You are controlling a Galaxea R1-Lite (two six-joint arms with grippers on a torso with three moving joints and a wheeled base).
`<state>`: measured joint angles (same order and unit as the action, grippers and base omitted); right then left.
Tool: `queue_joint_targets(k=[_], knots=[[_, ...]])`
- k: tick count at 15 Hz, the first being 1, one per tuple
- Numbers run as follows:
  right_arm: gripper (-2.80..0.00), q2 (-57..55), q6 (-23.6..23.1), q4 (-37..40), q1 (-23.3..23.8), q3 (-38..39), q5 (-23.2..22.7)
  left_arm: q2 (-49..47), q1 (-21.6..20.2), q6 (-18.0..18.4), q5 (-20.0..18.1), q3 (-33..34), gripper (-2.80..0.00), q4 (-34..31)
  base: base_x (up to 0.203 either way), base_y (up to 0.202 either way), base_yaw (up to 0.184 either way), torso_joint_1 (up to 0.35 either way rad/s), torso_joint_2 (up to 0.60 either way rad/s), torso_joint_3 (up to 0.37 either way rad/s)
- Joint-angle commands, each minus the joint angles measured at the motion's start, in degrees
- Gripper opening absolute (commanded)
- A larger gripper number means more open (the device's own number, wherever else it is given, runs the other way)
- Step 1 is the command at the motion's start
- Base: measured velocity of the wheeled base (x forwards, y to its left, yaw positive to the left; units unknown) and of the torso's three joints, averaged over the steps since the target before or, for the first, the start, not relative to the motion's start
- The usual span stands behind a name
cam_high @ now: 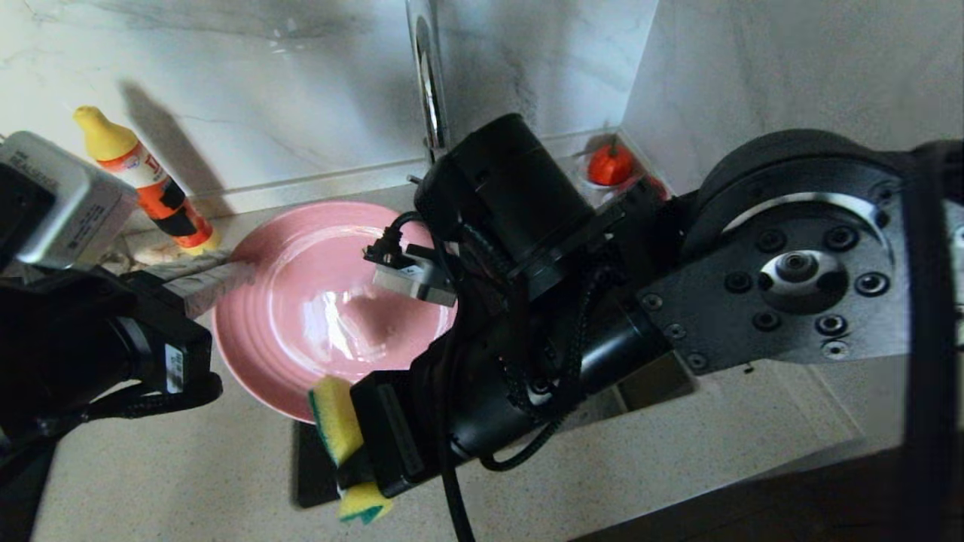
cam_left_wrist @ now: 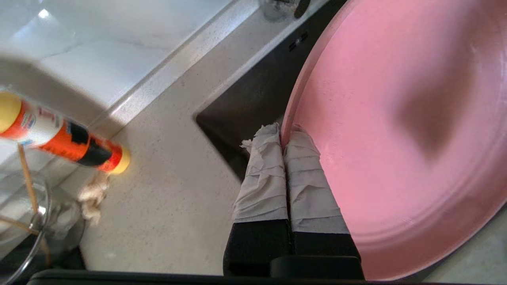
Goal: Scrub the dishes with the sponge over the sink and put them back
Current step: Wipe the plate
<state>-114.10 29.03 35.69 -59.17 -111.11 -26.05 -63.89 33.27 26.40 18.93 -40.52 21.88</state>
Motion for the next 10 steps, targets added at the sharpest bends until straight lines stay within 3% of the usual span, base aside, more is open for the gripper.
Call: queue_joint_targets(k=[1,10], knots=[[-2.80,-1.65,0.15,-0.62,-0.33,0.01,0.56,0.26,0.83,0.31,0.14,0.79,-2.80,0.18,0.000,0.000,0.000,0.000,0.00,0.000],[-2.80,-0.60,0.24,-1.24,-1.47,0.01,3.40,-0.09,2.15,0.45,0.77,3.61,-2.80,0.18,0.000,0.000,0.000,0.000,0.00,0.000]])
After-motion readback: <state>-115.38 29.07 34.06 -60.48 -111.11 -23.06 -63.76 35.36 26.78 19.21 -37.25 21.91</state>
